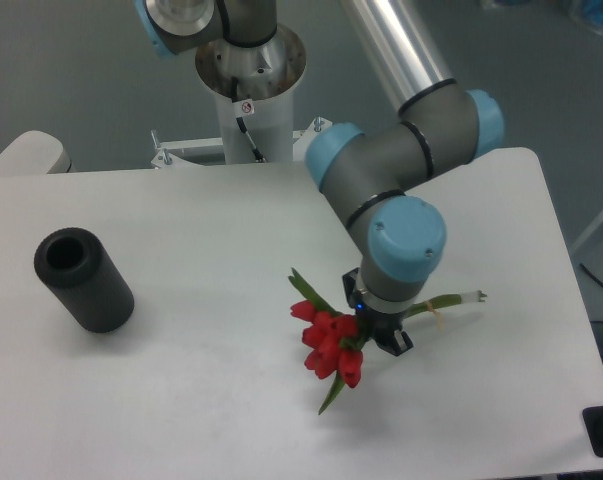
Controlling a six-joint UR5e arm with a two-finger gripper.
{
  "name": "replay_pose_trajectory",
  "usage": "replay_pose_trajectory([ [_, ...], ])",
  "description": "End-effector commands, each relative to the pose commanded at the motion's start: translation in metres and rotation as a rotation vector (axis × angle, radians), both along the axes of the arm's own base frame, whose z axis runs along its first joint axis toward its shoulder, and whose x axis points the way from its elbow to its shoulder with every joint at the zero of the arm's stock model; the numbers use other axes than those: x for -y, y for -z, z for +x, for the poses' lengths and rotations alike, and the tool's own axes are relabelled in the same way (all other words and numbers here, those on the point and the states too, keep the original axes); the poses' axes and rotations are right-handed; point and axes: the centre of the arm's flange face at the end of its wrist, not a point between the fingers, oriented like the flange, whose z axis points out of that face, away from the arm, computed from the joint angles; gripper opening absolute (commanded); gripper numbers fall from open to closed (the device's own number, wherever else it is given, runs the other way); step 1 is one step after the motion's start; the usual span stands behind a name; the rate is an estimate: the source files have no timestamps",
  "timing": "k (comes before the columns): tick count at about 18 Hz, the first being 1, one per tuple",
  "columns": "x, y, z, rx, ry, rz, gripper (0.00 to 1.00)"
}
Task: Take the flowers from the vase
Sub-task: 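Carry the held tulips away from the vase over the table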
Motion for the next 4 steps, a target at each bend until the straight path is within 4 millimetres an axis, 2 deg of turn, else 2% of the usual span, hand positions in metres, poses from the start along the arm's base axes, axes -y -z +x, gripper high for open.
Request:
replay_pose_trajectory([
  [4,-0.0004,0.0028,0.0010,0.000,0.002,-0.002,0.00],
])
